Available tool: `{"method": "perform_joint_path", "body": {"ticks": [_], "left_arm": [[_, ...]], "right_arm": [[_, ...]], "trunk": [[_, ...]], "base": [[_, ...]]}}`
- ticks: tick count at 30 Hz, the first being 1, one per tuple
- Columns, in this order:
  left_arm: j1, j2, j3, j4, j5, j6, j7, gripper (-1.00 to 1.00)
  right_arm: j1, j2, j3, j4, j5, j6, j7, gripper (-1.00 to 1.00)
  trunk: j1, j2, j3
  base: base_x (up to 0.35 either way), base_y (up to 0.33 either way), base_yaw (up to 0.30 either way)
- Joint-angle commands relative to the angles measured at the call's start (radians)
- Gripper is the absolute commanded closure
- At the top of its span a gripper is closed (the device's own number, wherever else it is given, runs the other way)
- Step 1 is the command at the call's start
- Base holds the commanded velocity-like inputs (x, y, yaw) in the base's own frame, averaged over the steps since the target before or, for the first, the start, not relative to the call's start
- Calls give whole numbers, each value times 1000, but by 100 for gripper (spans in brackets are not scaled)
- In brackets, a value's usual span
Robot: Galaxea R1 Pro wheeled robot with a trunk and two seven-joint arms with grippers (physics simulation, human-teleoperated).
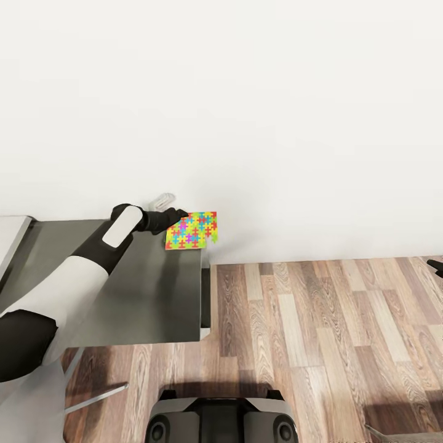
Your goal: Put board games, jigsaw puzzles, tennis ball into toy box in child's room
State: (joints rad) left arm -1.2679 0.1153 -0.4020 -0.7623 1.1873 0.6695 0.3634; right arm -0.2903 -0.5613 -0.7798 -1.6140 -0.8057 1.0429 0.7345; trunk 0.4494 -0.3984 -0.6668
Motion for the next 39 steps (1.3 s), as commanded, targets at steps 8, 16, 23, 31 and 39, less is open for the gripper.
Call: {"method": "perform_joint_path", "body": {"ticks": [8, 16, 23, 31, 39], "left_arm": [[-1, 1, -6, -2, 11, -1, 9, -100], [-1, 1, -6, -2, 11, -1, 9, -100], [3, 8, -1, -6, 13, -1, 6, -100], [101, 55, 74, -141, 21, 6, 8, -100], [242, 124, 198, -327, 22, 25, 11, -100]], "right_arm": [[-1, 0, -1, 0, 5, 4, 7, -100], [-1, 1, -1, 0, 5, 4, 7, -100], [-1, 2, 0, 0, 4, 4, 7, -100], [-2, 1, 28, 5, 6, 4, 6, -100], [-6, 2, 166, 14, 9, 4, 1, -100]], "trunk": [[1, -2, -1], [1, -2, -1], [1, -2, -1], [1, -2, -1], [1, -2, -1]], "base": [[0, 0, -32], [0, 0, -3], [0, 0, 0], [0, 0, 0], [0, 0, 0]]}}
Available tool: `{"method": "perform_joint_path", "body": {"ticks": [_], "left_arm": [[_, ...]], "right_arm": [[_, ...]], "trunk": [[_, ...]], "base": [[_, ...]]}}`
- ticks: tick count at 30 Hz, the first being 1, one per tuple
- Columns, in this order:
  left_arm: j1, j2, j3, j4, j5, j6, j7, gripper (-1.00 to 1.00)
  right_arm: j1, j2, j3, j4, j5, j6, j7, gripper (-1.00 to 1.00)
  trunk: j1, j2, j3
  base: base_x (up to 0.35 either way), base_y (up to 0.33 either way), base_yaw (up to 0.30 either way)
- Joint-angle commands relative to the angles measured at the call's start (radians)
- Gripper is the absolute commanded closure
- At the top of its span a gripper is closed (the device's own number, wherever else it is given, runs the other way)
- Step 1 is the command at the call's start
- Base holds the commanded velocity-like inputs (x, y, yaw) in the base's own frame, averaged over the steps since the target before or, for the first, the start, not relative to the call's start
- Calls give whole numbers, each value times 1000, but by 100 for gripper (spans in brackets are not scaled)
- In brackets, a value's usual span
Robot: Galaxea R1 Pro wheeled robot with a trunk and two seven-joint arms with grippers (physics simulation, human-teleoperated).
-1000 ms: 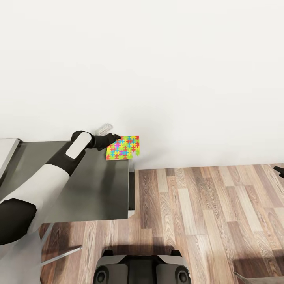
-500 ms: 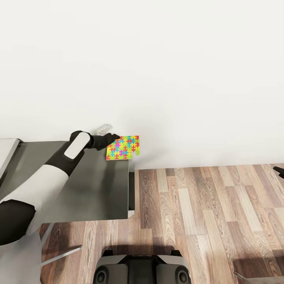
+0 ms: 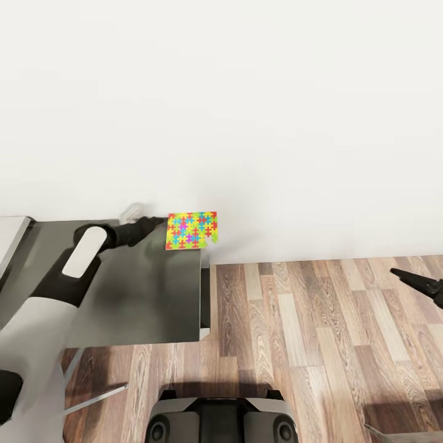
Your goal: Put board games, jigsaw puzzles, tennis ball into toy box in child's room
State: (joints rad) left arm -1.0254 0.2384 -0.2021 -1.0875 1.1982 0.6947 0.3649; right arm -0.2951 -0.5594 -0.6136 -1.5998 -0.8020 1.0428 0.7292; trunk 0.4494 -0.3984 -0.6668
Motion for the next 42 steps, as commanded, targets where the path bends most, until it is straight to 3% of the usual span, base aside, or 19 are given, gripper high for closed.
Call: {"method": "perform_joint_path", "body": {"ticks": [1, 7, 14, 18, 42], "left_arm": [[15, 8, 8, -26, 12, 4, 10, -100], [94, 22, 66, -170, 20, 21, 11, -100], [222, 15, 106, -403, 101, 27, 21, -100], [244, 35, 92, -425, 96, 35, 6, -100], [247, 35, 92, -436, 96, 35, 6, -100]], "right_arm": [[-1, 1, 10, 0, 4, 4, 7, -100], [-1, 22, 42, 1, 2, 4, 9, -100], [-30, 84, 70, 47, 5, 4, 6, -100], [-50, 102, 75, 36, 9, 4, 9, -100], [-50, 102, 75, 36, 9, 4, 9, -100]], "trunk": [[1, -2, -1], [1, -2, -1], [1, -2, -1], [1, -2, -1], [1, -2, -1]], "base": [[0, 0, 0], [0, 0, 0], [0, 0, 0], [0, 0, 0], [0, 0, 0]]}}
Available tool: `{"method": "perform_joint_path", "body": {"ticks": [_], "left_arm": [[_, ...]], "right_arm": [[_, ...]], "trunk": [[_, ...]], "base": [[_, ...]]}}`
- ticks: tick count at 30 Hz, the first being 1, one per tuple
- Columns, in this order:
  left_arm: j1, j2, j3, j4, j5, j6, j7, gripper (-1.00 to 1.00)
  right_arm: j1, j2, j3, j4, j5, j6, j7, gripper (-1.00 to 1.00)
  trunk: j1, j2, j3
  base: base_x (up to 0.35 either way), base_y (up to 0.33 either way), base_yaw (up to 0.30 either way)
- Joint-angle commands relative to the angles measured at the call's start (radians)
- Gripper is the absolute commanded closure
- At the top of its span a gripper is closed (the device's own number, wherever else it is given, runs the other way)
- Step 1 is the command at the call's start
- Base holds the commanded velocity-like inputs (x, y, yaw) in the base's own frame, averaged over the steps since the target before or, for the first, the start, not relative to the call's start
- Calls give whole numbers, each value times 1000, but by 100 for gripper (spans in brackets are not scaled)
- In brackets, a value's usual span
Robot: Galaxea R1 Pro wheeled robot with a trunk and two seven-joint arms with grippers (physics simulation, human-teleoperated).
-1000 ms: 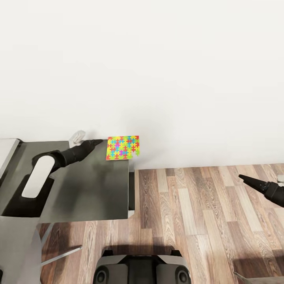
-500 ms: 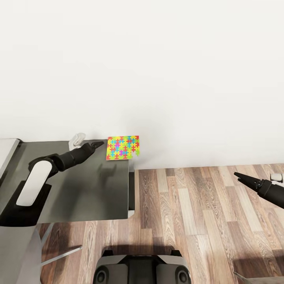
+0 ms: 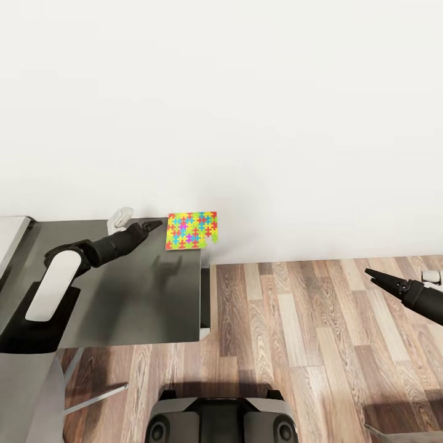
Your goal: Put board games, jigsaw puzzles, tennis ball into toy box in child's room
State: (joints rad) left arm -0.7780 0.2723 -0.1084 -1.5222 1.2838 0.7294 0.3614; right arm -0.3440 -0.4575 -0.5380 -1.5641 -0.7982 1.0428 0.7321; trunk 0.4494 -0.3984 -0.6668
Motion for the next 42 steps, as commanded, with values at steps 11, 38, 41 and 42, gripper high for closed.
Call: {"method": "perform_joint_path", "body": {"ticks": [11, 38, 41, 42], "left_arm": [[-1, 1, -1, -1, 11, 0, 10, -100], [16, 7, 21, -82, 155, 39, 9, -100], [16, 8, 24, -83, 182, 39, 9, -100], [16, 8, 26, -83, 194, 39, 9, -100]], "right_arm": [[-1, 0, -1, 0, 5, 4, 6, -100], [1, 11, -25, 48, 2, 4, -12, -100], [-4, 8, -27, 77, 2, 4, -13, -100], [-7, 7, -28, 93, 2, 4, -13, -100]], "trunk": [[1, -2, -1], [1, -2, -1], [1, -2, -1], [1, -2, -1]], "base": [[0, 0, 0], [0, 0, 108], [0, 0, 14], [0, 0, 10]]}}
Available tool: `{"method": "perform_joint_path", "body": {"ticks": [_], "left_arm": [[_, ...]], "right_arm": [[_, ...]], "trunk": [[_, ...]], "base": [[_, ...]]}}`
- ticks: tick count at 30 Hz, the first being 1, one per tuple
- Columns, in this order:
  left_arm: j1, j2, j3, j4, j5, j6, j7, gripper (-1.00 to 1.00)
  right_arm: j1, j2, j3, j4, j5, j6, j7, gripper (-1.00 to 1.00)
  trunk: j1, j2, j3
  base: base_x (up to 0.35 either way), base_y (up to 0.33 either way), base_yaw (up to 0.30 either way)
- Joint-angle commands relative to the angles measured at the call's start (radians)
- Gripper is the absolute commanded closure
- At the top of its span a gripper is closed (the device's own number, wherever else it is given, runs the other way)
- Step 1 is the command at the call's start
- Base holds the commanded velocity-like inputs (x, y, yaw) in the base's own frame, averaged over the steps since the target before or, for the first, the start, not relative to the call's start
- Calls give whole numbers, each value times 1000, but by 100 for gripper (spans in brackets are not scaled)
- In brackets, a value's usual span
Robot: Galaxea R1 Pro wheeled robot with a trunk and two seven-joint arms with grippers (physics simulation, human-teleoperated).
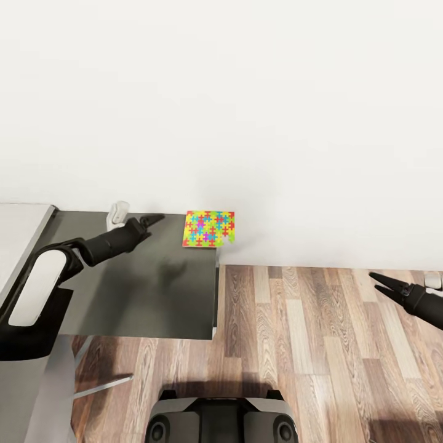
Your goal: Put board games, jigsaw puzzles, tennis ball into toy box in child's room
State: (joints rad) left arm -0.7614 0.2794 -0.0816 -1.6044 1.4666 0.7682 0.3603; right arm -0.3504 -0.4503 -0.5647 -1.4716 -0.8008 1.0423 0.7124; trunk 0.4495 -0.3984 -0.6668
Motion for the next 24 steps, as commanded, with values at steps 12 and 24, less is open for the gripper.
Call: {"method": "perform_joint_path", "body": {"ticks": [12, 24], "left_arm": [[-2, 0, 13, -2, 105, 0, -34, -100], [-43, 27, 31, -2, 272, 10, -52, -100]], "right_arm": [[-46, -6, -3, 114, 3, 5, -95, -100], [-350, 5, 110, 496, 2, 5, -146, -100]], "trunk": [[1, -2, -1], [1, -2, -1]], "base": [[0, 0, 4], [0, 0, 0]]}}
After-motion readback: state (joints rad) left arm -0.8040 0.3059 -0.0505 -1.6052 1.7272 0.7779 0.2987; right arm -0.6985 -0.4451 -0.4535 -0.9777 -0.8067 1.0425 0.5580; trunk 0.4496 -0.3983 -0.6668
